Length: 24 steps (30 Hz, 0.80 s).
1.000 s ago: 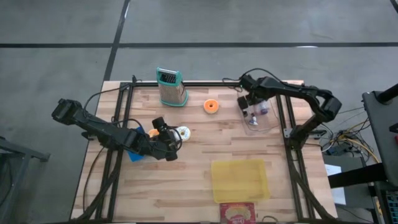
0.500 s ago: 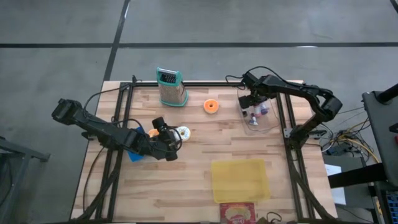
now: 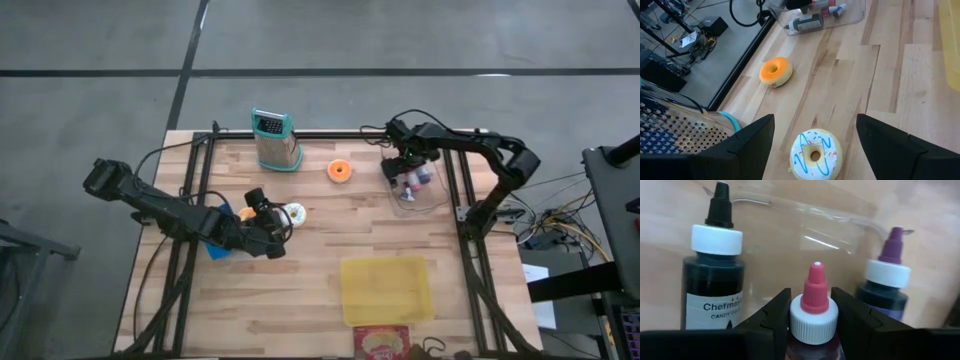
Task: Pick & Place Food Item
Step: Put the pink food coloring bottle into the transparent bin
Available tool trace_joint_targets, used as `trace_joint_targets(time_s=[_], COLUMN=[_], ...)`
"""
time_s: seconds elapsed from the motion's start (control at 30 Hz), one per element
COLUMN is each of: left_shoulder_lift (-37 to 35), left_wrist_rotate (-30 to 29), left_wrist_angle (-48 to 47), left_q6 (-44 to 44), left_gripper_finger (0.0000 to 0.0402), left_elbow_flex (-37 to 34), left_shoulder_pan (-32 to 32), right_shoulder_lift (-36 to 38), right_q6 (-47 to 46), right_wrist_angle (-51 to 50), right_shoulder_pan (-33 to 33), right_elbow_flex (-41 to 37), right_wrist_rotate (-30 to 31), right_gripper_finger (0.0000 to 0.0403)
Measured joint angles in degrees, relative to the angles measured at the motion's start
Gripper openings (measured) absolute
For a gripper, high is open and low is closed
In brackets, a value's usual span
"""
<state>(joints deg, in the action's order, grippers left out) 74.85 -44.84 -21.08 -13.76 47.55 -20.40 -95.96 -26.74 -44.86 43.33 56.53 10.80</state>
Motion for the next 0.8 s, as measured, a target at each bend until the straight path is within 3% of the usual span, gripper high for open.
trace_joint_targets(time_s=[0.8], left_shoulder_lift=[0.0], left_wrist_rotate=[0.0], left_wrist_angle=[0.0], left_q6=[0.0], left_gripper_finger=[0.0287], left_elbow_flex=[0.0], left_shoulder_pan=[0.0], right_shoulder_lift=[-0.7], right_q6=[0.2], right_wrist_angle=[0.7], right_shoulder_pan=[0.3], right_elbow_flex=[-0.2], right_wrist_rotate=[-1.8], right_gripper_finger=[0.0132])
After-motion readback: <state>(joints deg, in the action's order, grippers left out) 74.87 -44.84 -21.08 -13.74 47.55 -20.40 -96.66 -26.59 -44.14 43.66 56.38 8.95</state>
